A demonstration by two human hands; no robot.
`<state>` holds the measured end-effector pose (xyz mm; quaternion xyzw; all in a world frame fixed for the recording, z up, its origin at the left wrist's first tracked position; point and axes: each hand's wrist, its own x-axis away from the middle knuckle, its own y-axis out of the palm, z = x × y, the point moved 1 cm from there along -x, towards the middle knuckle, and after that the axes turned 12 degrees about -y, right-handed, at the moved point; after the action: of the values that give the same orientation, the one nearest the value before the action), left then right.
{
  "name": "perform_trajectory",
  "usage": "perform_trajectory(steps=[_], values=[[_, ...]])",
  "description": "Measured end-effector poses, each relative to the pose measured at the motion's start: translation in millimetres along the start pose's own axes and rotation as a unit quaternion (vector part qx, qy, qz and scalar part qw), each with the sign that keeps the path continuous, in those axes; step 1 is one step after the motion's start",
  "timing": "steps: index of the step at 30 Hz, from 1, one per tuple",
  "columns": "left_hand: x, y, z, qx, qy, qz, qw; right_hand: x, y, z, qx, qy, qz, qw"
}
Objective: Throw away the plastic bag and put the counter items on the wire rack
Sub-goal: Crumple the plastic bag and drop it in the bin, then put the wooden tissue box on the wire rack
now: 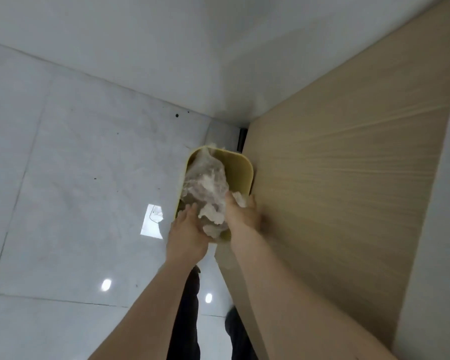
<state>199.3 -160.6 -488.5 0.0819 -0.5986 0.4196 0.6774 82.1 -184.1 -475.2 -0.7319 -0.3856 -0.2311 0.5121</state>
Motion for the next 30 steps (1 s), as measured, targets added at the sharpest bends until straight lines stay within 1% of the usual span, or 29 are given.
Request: perform_trajectory(steps=[3,6,8,13,17,20,23,25,27,30], values=[[19.9,-18.3,4.7,0.014,0.007,0.024,1.0,21.2,-16.1,-8.2,0.046,-0.05,0.001,0.998],[45.9,-38.1,11.9,0.018,0.012,0.046,0.999,50.6,-33.4,-18.8,0.154,-0.126,-0.01,0.98],[71.6,-55.3,21.7,0.015,0.012,0.057,0.998,75.6,-50.3,-28.7,0.172,-0.16,-0.009,0.972],[139.2,-88.3,52.5,0.014,0.047,0.093,0.994,149.3,-96.3,-53.9,0.175,-0.224,-0.029,0.958],[196.5,-104.7,75.1,0.032,0.079,0.116,0.99,205.7,-140.1,-62.3,0.151,-0.307,-0.021,0.939],[238.8,-113.2,93.1,0.053,0.11,0.14,0.983,244.3,-178.7,-71.0,0.156,-0.373,-0.026,0.914],[287.1,-116.6,118.3,0.095,0.17,0.165,0.967,278.6,-225.1,-76.4,0.127,-0.45,-0.021,0.884],[322.2,-112.5,140.4,0.104,0.216,0.181,0.954,295.6,-264.0,-75.0,0.097,-0.486,-0.001,0.868],[357.1,-101.4,163.2,0.105,0.252,0.201,0.941,305.6,-307.3,-66.2,0.068,-0.513,0.037,0.855],[410.0,-68.4,194.3,0.102,0.303,0.202,0.926,306.1,-375.3,-37.9,0.026,-0.523,0.089,0.847]])
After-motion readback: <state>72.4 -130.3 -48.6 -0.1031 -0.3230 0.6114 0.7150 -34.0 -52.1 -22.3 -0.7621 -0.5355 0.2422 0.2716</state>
